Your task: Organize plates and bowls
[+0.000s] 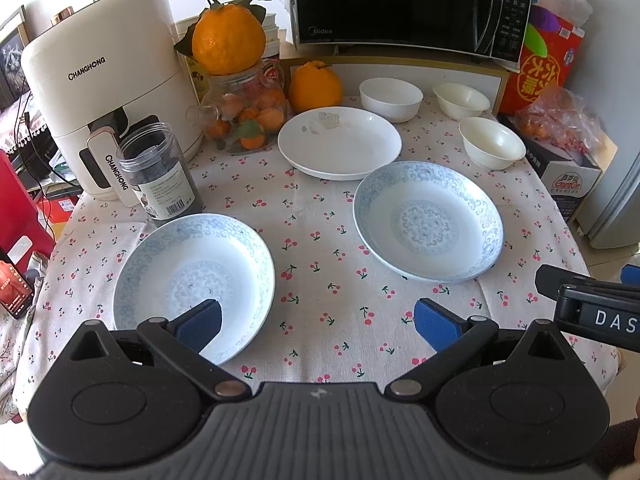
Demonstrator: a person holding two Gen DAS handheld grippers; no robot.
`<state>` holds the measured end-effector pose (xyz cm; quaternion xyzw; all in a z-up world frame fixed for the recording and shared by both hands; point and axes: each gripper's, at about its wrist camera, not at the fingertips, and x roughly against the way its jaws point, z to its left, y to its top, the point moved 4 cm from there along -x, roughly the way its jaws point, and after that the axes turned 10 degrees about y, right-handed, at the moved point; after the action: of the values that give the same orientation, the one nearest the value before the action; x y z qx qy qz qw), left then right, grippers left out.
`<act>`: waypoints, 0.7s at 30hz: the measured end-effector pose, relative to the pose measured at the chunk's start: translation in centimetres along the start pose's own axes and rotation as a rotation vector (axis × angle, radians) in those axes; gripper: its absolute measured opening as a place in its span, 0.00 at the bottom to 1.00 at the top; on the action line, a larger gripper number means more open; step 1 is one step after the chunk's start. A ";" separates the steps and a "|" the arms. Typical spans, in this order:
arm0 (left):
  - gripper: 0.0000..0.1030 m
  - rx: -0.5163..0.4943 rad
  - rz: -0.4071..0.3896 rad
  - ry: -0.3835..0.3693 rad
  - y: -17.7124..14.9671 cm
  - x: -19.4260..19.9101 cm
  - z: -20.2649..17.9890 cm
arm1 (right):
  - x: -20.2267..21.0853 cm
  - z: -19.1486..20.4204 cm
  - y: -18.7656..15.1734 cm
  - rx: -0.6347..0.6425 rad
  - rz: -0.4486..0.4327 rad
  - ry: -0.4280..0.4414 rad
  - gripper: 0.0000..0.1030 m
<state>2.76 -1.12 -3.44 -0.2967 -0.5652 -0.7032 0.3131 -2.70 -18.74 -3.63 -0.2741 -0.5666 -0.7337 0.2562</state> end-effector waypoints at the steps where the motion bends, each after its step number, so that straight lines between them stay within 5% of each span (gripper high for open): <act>1: 1.00 -0.001 0.001 0.001 0.0 0.0 0.0 | -0.1 0.0 0.0 0.000 0.001 0.000 1.00; 21: 1.00 -0.017 0.004 -0.007 0.2 -0.3 0.0 | -0.2 -0.1 0.2 0.016 0.001 -0.017 1.00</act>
<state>3.11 -1.10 -3.49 -0.3028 -0.5597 -0.7064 0.3099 -2.46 -18.84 -3.65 -0.2785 -0.5743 -0.7267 0.2538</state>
